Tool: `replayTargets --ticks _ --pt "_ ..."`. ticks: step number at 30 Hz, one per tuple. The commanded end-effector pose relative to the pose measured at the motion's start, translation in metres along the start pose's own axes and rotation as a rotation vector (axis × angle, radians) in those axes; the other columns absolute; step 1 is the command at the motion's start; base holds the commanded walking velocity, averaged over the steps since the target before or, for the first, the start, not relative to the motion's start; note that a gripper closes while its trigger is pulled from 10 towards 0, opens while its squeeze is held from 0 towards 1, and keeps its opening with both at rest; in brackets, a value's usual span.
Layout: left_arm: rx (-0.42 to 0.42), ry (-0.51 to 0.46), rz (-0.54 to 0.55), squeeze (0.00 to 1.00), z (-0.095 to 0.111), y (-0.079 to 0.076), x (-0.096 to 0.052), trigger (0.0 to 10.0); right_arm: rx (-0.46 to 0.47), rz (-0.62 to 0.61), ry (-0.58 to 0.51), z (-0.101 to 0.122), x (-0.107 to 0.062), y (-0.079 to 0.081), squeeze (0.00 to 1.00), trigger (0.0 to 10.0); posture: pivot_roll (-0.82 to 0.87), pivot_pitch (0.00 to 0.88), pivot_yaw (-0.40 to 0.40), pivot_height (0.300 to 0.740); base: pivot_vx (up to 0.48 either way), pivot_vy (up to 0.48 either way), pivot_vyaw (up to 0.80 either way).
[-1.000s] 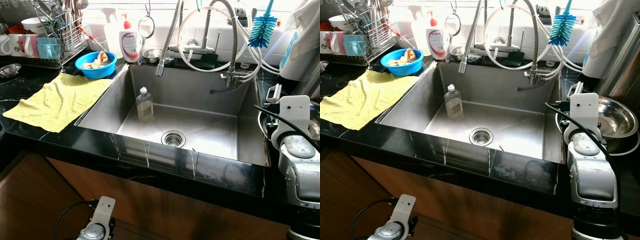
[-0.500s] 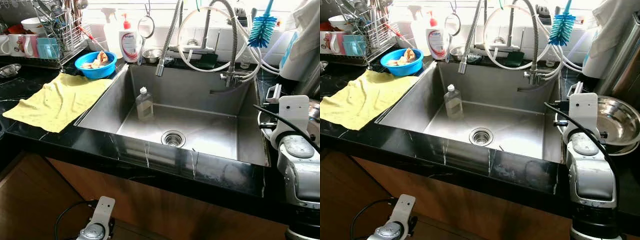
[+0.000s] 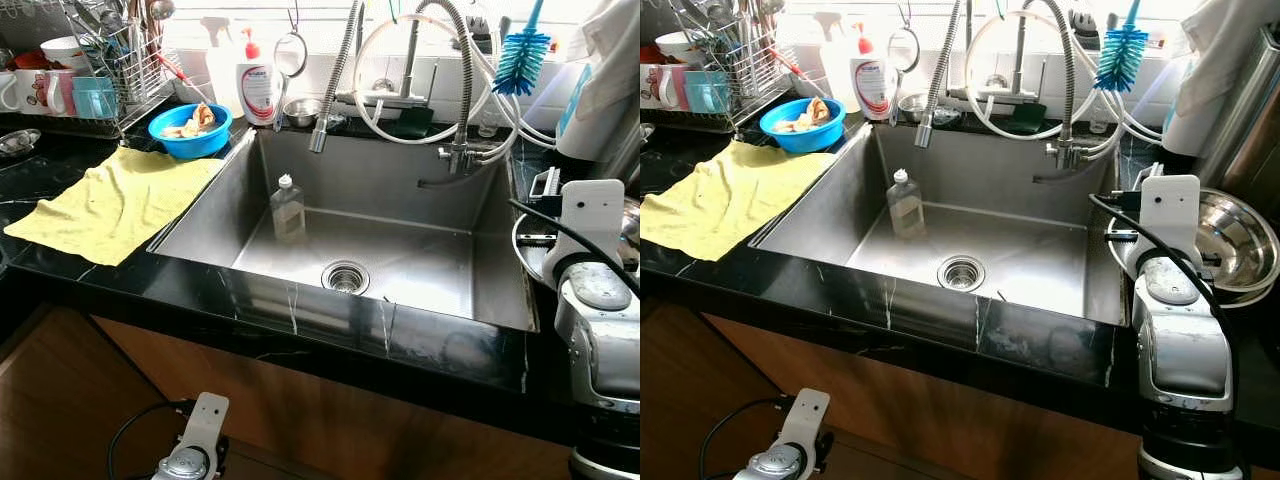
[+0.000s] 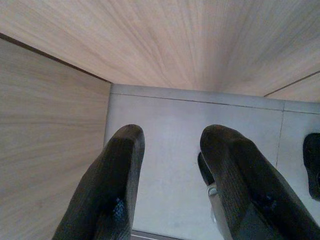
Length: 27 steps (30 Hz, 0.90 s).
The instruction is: Kitchen organization
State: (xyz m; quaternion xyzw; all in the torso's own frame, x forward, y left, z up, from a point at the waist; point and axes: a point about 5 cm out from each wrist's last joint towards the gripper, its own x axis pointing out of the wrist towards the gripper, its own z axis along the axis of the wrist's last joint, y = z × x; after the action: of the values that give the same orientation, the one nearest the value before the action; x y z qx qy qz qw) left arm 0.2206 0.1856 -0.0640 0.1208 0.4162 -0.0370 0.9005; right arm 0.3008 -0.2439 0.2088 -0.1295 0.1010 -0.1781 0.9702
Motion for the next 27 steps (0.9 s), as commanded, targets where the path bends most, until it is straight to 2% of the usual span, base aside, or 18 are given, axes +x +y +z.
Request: replayTargets --ticks 1,11,19,27 --pt "0.015 0.025 -0.001 0.0 -0.004 0.0 0.0 10.0 0.0 0.034 -0.043 0.01 -0.002 0.006 0.0 10.0 -0.16 0.0 0.061 0.74 0.0 0.0 0.0" --pt "0.012 0.029 0.0 0.0 -0.006 0.0 -0.001 10.0 -0.019 0.06 -0.101 0.022 -0.004 0.008 0.0 10.0 -0.16 0.0 0.058 0.74 0.0 0.0 0.0" --pt "0.006 0.028 -0.004 0.0 -0.006 -0.003 -0.001 10.0 -0.09 0.044 -0.152 0.031 -0.004 0.005 0.0 10.0 -0.16 0.0 0.054 0.74 0.0 0.0 0.0" --pt "0.002 0.025 -0.004 0.0 -0.005 -0.003 -0.001 10.0 -0.131 0.119 -0.397 0.067 -0.014 0.018 0.0 10.0 -0.16 0.0 0.052 0.74 0.0 0.0 0.0"
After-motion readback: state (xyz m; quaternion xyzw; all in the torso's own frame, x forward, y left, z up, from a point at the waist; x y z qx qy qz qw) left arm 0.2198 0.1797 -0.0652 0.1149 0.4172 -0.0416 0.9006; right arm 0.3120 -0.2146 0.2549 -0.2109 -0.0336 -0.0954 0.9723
